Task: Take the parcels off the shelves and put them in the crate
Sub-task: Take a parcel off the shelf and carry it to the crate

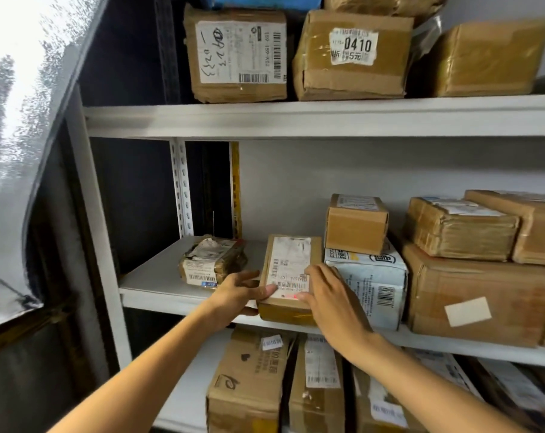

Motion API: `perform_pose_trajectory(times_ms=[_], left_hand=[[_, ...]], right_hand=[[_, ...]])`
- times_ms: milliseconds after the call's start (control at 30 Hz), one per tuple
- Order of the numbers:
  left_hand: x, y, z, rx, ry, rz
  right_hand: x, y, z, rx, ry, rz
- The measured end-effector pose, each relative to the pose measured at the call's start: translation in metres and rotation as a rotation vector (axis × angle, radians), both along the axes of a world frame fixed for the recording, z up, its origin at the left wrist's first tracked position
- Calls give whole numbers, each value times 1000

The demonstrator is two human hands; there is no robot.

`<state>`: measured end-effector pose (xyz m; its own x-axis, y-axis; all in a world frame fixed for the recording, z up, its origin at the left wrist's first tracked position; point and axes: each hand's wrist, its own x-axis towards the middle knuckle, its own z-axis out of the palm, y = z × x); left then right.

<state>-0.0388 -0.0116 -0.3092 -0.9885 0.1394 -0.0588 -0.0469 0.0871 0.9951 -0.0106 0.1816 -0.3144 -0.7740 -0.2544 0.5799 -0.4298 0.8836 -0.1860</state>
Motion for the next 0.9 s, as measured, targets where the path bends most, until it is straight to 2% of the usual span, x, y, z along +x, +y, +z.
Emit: perform_pose_trajectory(times_ms=[100,233,333,433,533,633,700,833,900], left_hand=[[12,0,-4,-13,22,14],[27,-1,-19,36,45,45],[35,-3,-18,113,160,-1],[41,-8,2,231,335,86],[46,-9,20,225,468,175],[53,-6,29,74,573,209],[62,-6,31,-119,683,278],[79,2,21,-655,1142,493],[84,15,14,-751,1300,526]], right_hand=[[12,-7,-6,2,58,-35],[21,-20,-12,-443,-159,-24],[21,-23,-4,-740,-235,35],[17,-22,17,-802,-149,111],[13,-23,35,-861,-121,217],[7,-21,42,-934,-193,234],[4,-16,46,-1105,-332,285],[-4,-1,54,-1531,-563,551],[-6,4,59,-1634,-595,612]])
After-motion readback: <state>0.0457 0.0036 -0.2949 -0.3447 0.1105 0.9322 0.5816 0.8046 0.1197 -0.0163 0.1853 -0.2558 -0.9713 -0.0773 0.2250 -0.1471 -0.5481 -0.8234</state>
